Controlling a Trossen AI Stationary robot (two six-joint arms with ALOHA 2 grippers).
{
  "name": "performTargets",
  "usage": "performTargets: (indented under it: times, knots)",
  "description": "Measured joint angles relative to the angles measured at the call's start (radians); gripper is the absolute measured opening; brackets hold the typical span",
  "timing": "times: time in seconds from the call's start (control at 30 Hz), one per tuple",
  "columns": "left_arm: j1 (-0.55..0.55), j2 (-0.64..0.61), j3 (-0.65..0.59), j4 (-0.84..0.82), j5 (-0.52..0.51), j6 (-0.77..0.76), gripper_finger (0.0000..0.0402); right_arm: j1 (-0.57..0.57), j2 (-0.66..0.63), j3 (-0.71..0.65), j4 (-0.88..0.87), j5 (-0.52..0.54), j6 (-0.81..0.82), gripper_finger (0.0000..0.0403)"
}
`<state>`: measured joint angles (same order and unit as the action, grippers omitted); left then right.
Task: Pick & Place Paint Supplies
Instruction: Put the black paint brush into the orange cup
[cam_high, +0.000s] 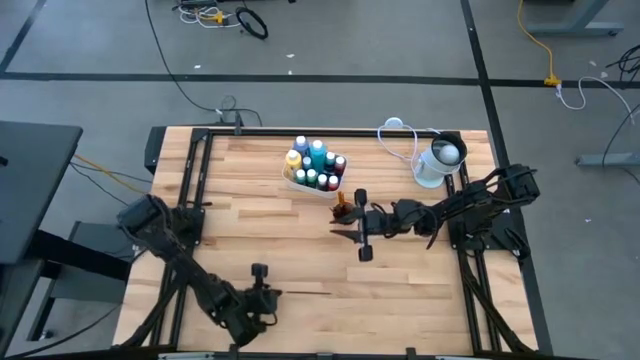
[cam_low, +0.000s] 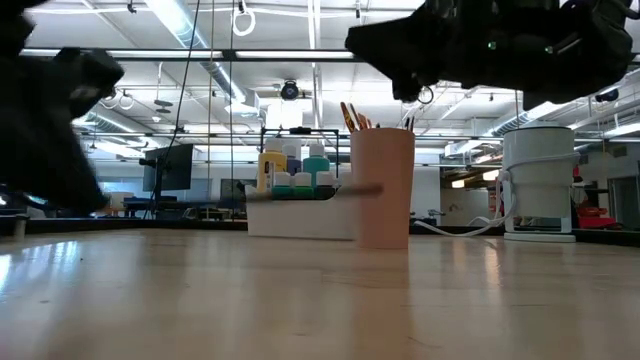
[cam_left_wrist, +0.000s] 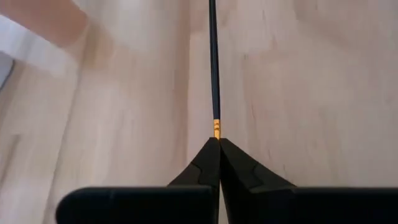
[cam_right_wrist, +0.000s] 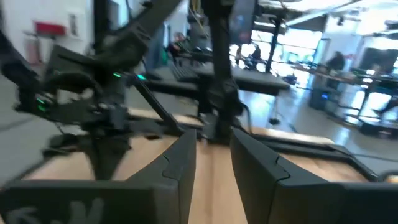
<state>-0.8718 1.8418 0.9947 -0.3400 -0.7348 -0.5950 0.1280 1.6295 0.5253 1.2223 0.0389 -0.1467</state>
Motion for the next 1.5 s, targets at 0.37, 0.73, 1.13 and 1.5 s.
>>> performTargets:
  times: [0.37, 0.73, 1.13, 1.5]
  knots:
    - [0.111, -0.013, 0.000, -0.057, 0.024, 0.232, 0.0003, 0.009, 0.000, 0.095, -0.236, -0.240, 0.068, 0.0105]
    - [0.168, -0.014, 0.002, 0.120, -0.258, 0.866, 0.0002, 0.021, 0.000, 0.387, -1.054, -0.157, 0.163, 0.0110]
    - [0.188, -0.016, 0.004, 0.635, -0.438, 1.744, 0.0002, 0.014, 0.000, 0.498, -1.205, -0.362, 0.507, 0.0195]
    - [0.226, -0.016, 0.004, 0.707, -0.414, 1.969, 0.0002, 0.009, 0.000, 0.498, -1.190, -0.433, 0.637, 0.0204]
